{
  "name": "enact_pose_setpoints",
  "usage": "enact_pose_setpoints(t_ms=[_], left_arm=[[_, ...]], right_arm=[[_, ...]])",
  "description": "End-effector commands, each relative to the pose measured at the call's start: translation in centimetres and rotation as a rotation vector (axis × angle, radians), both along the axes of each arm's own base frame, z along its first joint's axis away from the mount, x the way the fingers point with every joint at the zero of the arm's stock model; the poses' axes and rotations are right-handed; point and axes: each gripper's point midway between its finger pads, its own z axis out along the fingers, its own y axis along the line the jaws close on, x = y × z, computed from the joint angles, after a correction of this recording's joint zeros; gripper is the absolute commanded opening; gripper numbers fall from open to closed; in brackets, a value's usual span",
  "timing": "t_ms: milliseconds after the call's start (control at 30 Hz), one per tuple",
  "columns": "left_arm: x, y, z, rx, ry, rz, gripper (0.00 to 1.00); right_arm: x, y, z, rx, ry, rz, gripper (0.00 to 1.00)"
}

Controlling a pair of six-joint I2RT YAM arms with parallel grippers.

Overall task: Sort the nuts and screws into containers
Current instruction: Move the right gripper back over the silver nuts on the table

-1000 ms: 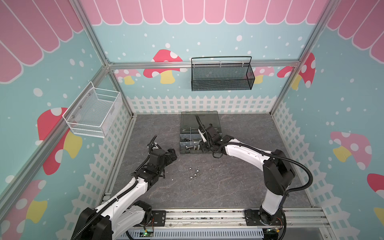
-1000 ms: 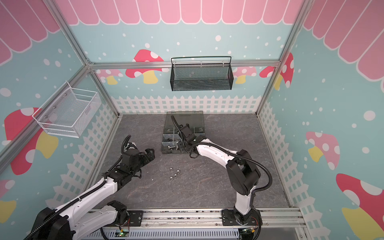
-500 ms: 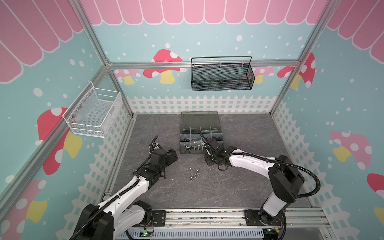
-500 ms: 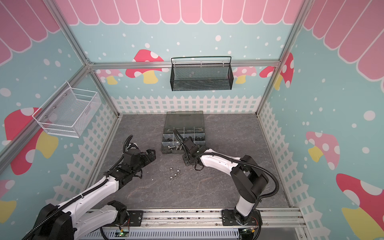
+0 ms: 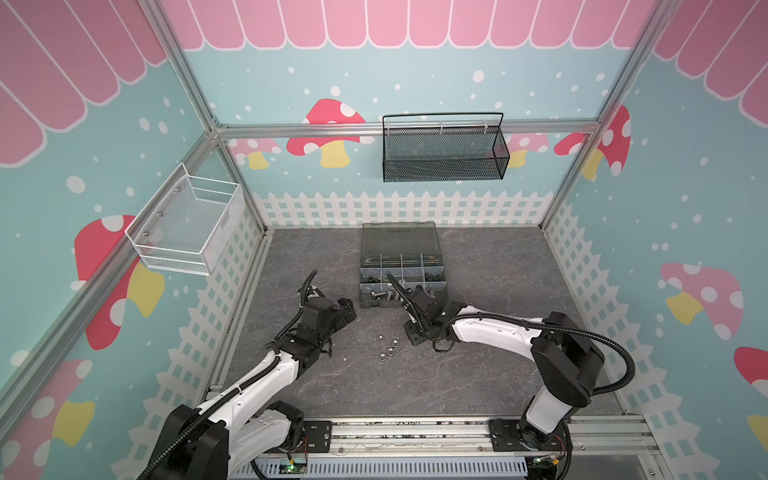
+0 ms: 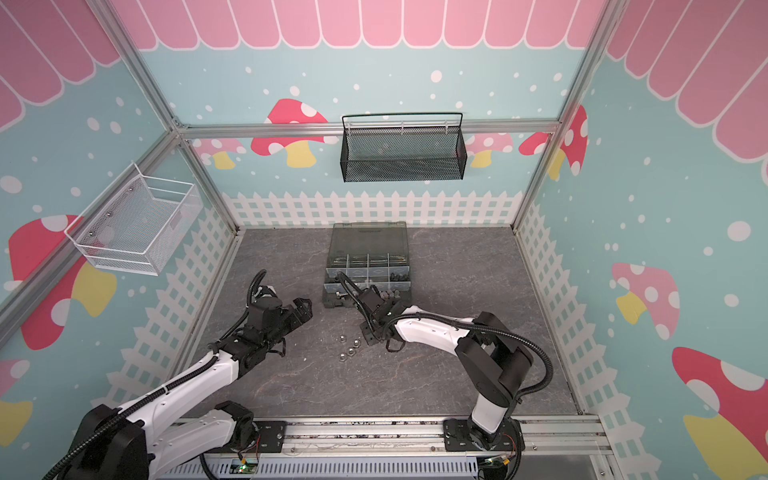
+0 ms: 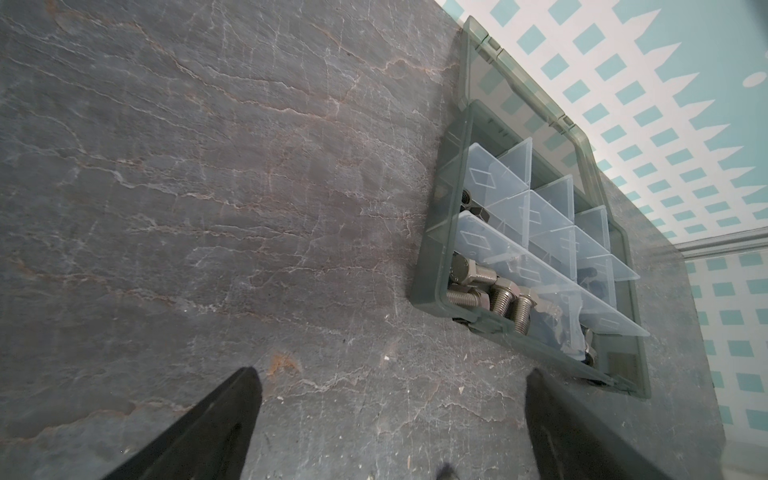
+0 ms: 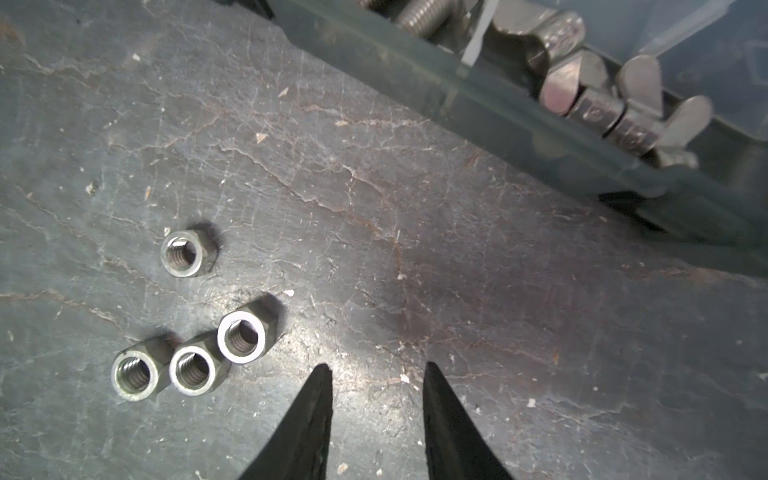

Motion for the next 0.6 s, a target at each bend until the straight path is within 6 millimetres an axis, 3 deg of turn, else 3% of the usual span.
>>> enact_pose_setpoints(t_ms=[0, 300, 567], left_arm=[[0.7, -0.1, 1.0, -0.029, -0.026, 0.014, 1.0], [0.7, -0.2, 1.0, -0.033, -0.026, 0.016, 1.0], [0.9, -0.2, 1.0, -0.026, -0.023, 0.012, 1.0]], right_arm=[[-1.1, -0.2, -1.6, -0.029, 0.048, 0.003, 0.39], [-1.9, 0.5, -2.6, -0.026, 0.084, 0.024, 0.39], [-3.9, 1.1, -3.9, -0.05, 0.138, 0.083, 0.39]])
